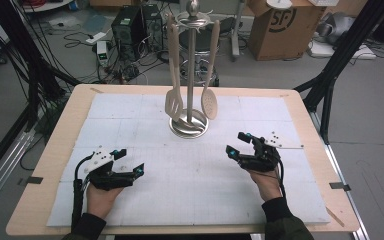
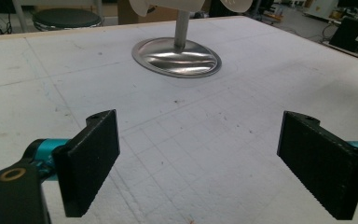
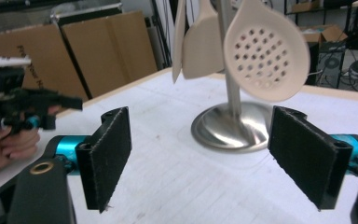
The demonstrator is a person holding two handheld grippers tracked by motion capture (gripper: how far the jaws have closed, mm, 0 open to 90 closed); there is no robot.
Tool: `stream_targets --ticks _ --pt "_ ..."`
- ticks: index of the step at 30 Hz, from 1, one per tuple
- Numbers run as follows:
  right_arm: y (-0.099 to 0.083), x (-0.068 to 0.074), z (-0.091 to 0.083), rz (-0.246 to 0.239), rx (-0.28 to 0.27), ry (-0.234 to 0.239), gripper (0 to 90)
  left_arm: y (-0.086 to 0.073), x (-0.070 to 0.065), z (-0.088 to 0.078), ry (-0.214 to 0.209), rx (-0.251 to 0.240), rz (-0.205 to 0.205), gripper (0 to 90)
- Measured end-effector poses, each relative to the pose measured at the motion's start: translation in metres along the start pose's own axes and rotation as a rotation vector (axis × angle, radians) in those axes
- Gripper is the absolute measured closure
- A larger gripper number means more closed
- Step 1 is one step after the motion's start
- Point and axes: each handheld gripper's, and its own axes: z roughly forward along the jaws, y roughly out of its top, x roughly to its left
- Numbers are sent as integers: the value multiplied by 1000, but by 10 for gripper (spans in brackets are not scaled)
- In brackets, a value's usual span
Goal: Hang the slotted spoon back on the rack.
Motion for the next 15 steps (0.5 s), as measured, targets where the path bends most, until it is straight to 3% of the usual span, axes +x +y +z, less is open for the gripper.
stream_targets --ticks 7,15 --pt "-14 0 -5 22 44 -27 181 1 0 -1 -13 -21 1 134" --pt "-18 1 -3 8 76 -49 171 2 0 -2 -18 -40 1 134"
